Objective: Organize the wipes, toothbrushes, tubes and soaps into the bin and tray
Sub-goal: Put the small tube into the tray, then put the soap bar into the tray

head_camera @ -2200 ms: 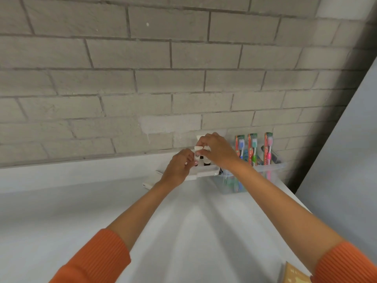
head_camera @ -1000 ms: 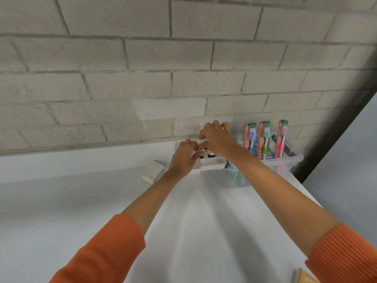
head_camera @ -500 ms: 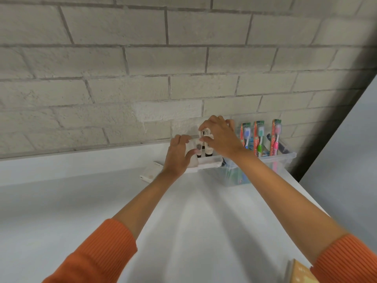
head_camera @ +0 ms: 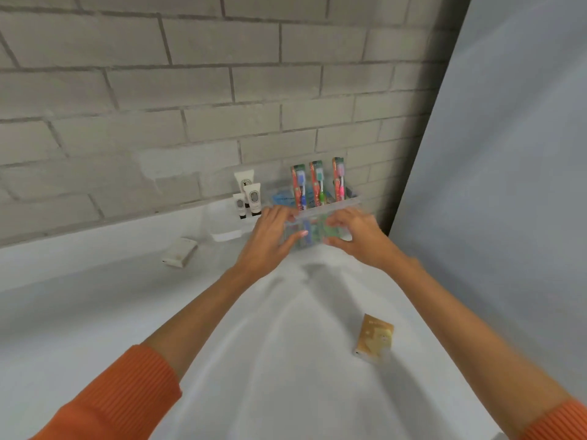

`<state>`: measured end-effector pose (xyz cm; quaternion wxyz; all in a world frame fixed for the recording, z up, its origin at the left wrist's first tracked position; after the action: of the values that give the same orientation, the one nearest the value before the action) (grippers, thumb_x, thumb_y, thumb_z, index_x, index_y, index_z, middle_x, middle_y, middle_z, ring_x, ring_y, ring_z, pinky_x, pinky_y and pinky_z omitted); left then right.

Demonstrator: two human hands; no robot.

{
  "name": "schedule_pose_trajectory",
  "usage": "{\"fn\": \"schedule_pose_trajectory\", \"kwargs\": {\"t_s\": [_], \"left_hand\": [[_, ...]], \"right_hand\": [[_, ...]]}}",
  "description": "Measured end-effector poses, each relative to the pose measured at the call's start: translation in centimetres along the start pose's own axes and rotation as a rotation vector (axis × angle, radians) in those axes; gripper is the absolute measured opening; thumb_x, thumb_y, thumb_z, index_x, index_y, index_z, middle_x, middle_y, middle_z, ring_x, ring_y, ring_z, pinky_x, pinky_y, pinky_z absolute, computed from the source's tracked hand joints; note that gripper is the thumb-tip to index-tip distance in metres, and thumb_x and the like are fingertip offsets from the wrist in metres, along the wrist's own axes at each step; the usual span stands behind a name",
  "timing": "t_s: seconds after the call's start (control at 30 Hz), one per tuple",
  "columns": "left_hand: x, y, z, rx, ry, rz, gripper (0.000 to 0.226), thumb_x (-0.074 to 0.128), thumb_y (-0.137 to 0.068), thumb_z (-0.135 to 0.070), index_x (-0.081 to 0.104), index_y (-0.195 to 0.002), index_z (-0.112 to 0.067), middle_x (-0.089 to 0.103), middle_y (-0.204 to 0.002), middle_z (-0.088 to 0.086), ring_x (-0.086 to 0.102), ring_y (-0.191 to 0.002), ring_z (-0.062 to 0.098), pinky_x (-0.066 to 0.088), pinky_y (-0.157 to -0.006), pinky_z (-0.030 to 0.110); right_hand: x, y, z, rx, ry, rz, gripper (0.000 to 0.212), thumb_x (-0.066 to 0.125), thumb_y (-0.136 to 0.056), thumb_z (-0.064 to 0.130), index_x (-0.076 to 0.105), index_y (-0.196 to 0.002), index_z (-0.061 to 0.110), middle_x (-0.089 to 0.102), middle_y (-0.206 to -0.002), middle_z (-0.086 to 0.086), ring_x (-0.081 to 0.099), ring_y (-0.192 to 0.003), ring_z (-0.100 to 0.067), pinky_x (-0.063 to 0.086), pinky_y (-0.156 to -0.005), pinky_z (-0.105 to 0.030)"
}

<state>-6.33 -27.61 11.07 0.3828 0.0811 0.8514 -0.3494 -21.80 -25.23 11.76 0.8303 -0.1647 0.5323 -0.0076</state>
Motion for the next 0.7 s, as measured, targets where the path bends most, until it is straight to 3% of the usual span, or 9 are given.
{"fn": "schedule_pose_trajectory", "kwargs": {"t_s": [0.17,0.33,0.43,0.57,0.7], "left_hand": [[7.0,2.3,-2.9,-0.001,0.078,0.335,0.046,0.06,-0.084,-0.046,0.049,-0.12,-0.018,0.057,-0.11,0.0,0.047,-0.103,0.013,0.037,-0.093,0.029],[13.3,5.5,-4.5,-0.012,0.018,0.76,0.064,0.068,-0.076,-0.049,0.043,-0.128,-0.022,0.048,-0.124,-0.001,0.043,-0.116,0.017,0.034,-0.105,0.036],[15.5,7.3,-5.3,-0.039,0.009,0.96,0.085,0.078,-0.068,-0.045,0.034,-0.137,-0.021,0.039,-0.135,-0.001,0.035,-0.127,0.017,0.034,-0.109,0.036],[17.0,9.0,-6.5,-0.021,-0.029,1.079,0.103,0.085,-0.061,-0.037,0.024,-0.143,-0.021,0.032,-0.137,-0.003,0.028,-0.13,0.013,0.032,-0.111,0.035],[17.5,9.6,-7.2,0.017,0.014,1.051,0.092,0.085,-0.062,-0.033,0.033,-0.137,-0.021,0.038,-0.129,-0.002,0.034,-0.122,0.014,0.036,-0.104,0.031]], "right_hand": [[1.1,6.5,-4.0,0.144,-0.011,0.093,0.038,0.064,-0.084,0.038,0.054,-0.116,0.02,0.057,-0.117,-0.001,0.052,-0.109,-0.018,0.041,-0.097,-0.04],[2.7,12.1,-7.0,0.271,-0.032,0.209,0.045,0.064,-0.084,0.039,0.05,-0.122,0.019,0.052,-0.121,-0.003,0.05,-0.113,-0.02,0.041,-0.1,-0.039],[4.2,14.9,-7.9,0.338,-0.097,0.323,0.059,0.065,-0.082,0.043,0.042,-0.13,0.018,0.045,-0.129,-0.002,0.044,-0.12,-0.019,0.038,-0.104,-0.035],[6.8,17.6,-8.6,0.428,-0.125,0.439,0.098,0.076,-0.062,0.056,0.025,-0.14,0.026,0.033,-0.136,0.005,0.033,-0.128,-0.017,0.035,-0.108,-0.038],[8.0,17.9,-8.3,0.41,-0.112,0.431,0.099,0.077,-0.061,0.054,0.024,-0.139,0.026,0.032,-0.131,0.003,0.034,-0.125,-0.019,0.039,-0.104,-0.039]]}}
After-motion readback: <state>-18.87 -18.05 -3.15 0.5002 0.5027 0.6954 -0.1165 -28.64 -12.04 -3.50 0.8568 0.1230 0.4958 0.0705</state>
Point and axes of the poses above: each hand's wrist, its own y-axis away from the middle knuckle, its own x-axis out of the palm, z = x × y, the point moved 8 cm from there along -y, towards the middle knuckle
